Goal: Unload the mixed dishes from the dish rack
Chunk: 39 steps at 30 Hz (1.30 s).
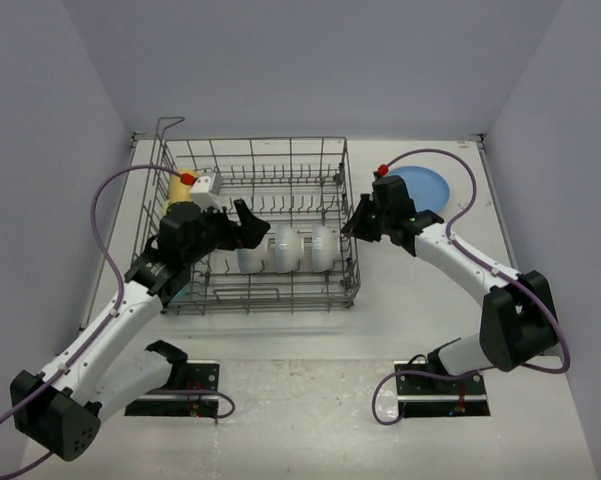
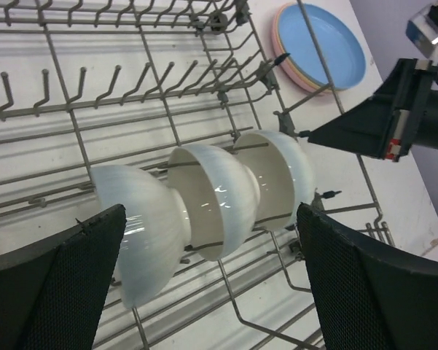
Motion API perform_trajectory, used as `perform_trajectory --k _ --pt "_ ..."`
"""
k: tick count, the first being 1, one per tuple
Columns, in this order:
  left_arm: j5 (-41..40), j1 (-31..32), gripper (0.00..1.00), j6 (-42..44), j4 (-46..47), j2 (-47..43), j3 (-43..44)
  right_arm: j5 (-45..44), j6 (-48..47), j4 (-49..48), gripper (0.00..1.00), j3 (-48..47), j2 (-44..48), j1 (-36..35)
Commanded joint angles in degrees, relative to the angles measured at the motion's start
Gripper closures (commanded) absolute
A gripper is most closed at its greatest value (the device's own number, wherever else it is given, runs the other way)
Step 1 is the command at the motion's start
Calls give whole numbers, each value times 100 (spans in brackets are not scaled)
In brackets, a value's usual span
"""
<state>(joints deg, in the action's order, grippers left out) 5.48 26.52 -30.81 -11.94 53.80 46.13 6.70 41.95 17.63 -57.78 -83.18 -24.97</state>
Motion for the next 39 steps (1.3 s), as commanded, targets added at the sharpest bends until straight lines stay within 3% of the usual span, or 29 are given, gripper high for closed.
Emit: perform_trajectory --k 1,9,12,14,17,19,25,28,29,39 --pt "409 -445 0 -109 -239 -27 -488 -802 102 645 95 21 91 256" --pt "2456 -1535 0 -294 991 -19 -1553 -828 58 698 95 12 56 265" --pt "3449 -1642 0 -539 2454 156 -1940 -846 50 707 95 -14 4 256" --pt "3967 -1642 1 -645 2802 454 -2029 -837 50 716 95 -32 -32 265" --pt "4224 -1650 22 -663 3118 824 -2064 -828 58 716 95 -40 -76 256" --pt "4216 -1659 30 -655 3163 1043 -2055 -846 76 724 95 -40 -102 256" --pt "4312 -1729 65 -751 3426 1256 -1985 -854 111 733 96 -40 -76 256" --pt "4374 -1756 86 -848 3602 1195 -1994 -881 138 733 96 -5 -67 256" --pt "4392 -1791 99 -891 3611 1168 -1985 -881 146 733 96 3 -58 265" --pt "4761 -1914 100 -1472 4542 580 -2099 -933 182 725 96 47 -23 265"
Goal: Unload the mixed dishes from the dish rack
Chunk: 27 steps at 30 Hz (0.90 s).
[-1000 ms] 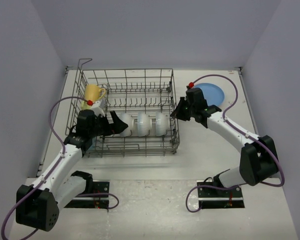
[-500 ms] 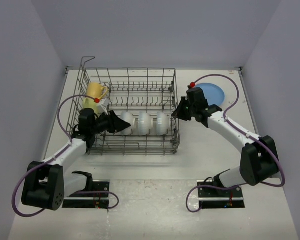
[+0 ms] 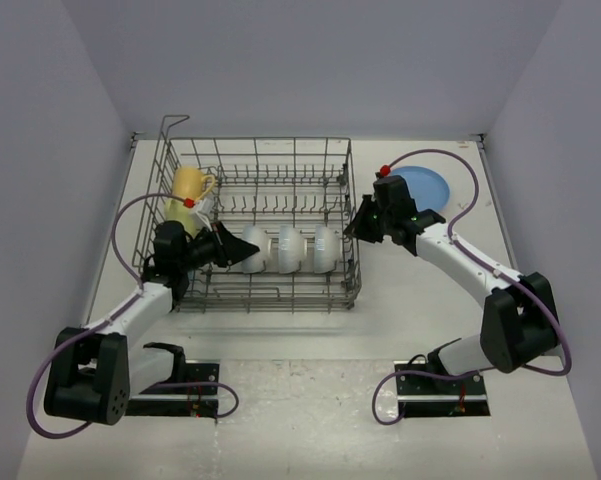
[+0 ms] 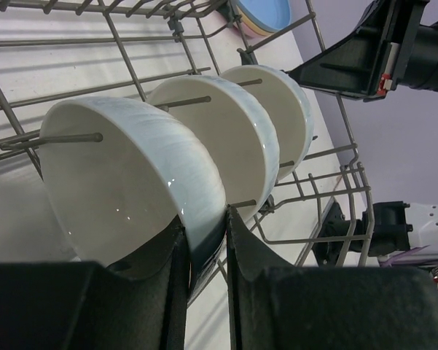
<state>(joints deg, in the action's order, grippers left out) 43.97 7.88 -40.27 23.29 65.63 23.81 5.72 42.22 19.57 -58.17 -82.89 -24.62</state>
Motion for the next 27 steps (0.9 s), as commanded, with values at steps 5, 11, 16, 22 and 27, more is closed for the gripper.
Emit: perform_trajectory --k 5,11,16,22,27 --pt "947 -85 100 -395 810 -1007 430 -844 173 548 96 95 -43 230" --pt "833 -94 100 -183 405 -1043 669 -844 164 539 96 87 -34 230" --pt "754 -94 100 -192 317 -876 528 -818 155 548 96 104 -34 265" --pt "710 -102 100 -445 702 -1069 484 -791 155 548 100 96 -60 291" --pt "815 -94 100 -964 1819 -1157 466 -774 129 539 100 52 -87 291"
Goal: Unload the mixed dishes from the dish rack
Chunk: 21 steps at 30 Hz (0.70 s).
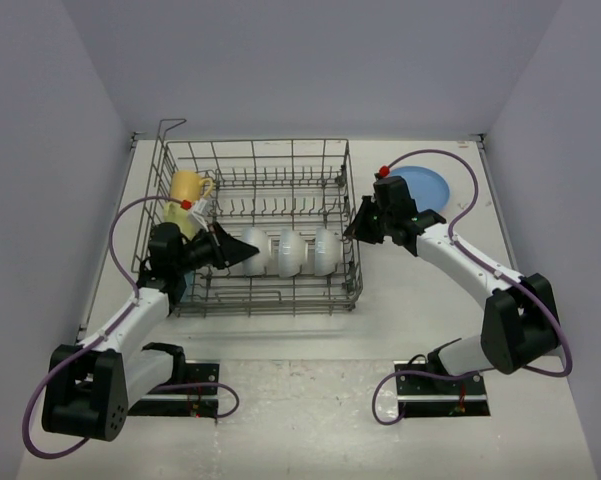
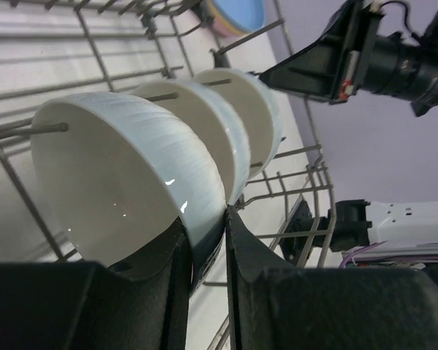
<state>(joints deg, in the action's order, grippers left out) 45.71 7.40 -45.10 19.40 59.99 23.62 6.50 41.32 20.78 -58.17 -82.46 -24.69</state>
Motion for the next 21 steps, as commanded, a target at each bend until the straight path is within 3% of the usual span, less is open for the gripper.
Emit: perform_trajectory --k 1,8,11,19,21 --pt "667 -46 100 -473 2191 -567 564 -844 210 419 100 34 -130 298" --pt "702 -46 100 -438 1928 -453 969 -826 183 419 100 -19 -148 298" --pt "562 -46 100 -61 1236 -505 1268 -826 166 419 100 -36 -166 289" --pt "509 -46 100 168 794 -541 1338 -773 131 427 100 -80 -210 298" --pt "491 -37 100 299 680 -471 1400 -834 70 497 94 -124 -192 298"
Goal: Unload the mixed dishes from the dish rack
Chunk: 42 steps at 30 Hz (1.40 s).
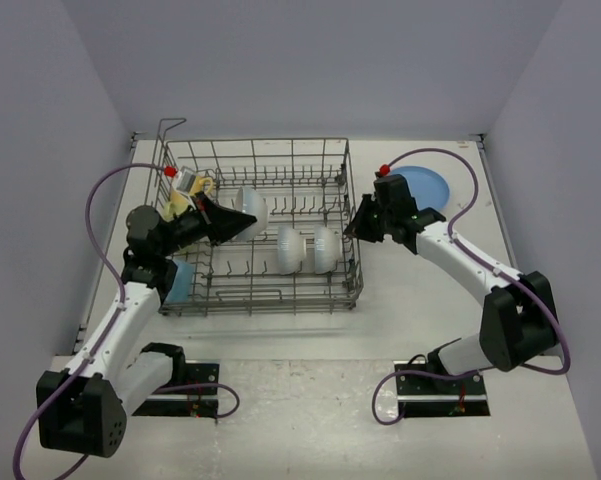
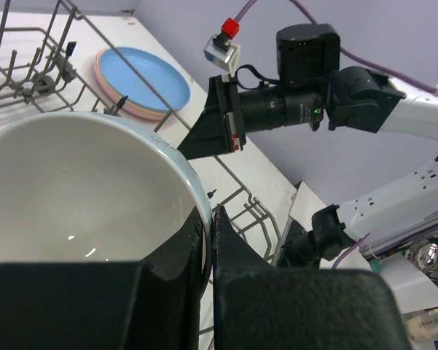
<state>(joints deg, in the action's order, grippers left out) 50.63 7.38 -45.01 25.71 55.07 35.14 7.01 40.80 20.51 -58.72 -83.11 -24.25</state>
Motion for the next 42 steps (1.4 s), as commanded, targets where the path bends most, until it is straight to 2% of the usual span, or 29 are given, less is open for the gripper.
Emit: perform_trajectory --k 1,3,7,9,12,14,15,16,18,22,23,26,30,33,39,42 --pt "-27 -35 100 396 -205 48 300 -911 95 576 86 -139 -126 254" --pt "-219 -17 100 737 -557 100 546 -964 -1 708 81 -236 -118 254" --pt "-527 149 100 1099 -979 101 898 -895 -203 840 66 -639 -12 254" --pt "-966 360 100 1599 -1348 170 1345 -815 -344 936 50 -877 23 245" --pt "-1949 1071 100 2442 -2505 521 2101 -736 -564 1261 28 -1587 111 245" --pt "-2564 1599 100 2977 -2886 671 2391 -736 -695 1385 20 -1861 190 237" --pt "-2680 1861 100 3155 -3088 811 2610 -736 -731 1498 7 -2132 286 237" --pt "-2821 1986 100 3313 -3186 882 2717 -736 -774 1578 1 -2257 348 228" --pt "-3146 2249 100 3849 -3554 1127 3067 -640 -924 1710 1 -2634 531 228" --pt "-4218 3356 100 4527 -3986 1533 3553 -367 -1135 2088 1 -3224 735 175" --pt "-4254 3497 100 4911 -3995 1585 3579 -332 -1196 2167 1 -3347 744 149" --pt "-4272 3998 100 5369 -4074 1717 3719 71 -1433 2631 1 -3838 665 79" --pt "-4456 4403 100 5925 -4109 1858 3834 748 -1759 2887 1 -3954 507 -88" --pt "-4519 4500 100 6127 -4311 2164 4176 505 -1979 3351 1 -4226 261 -281" --pt "-4334 4641 100 6391 -4566 2570 4625 398 -2102 3573 1 -4112 -3 -510" --pt "-4360 4711 100 6470 -4663 2684 4774 319 -2120 3678 8 -4104 -117 -546"
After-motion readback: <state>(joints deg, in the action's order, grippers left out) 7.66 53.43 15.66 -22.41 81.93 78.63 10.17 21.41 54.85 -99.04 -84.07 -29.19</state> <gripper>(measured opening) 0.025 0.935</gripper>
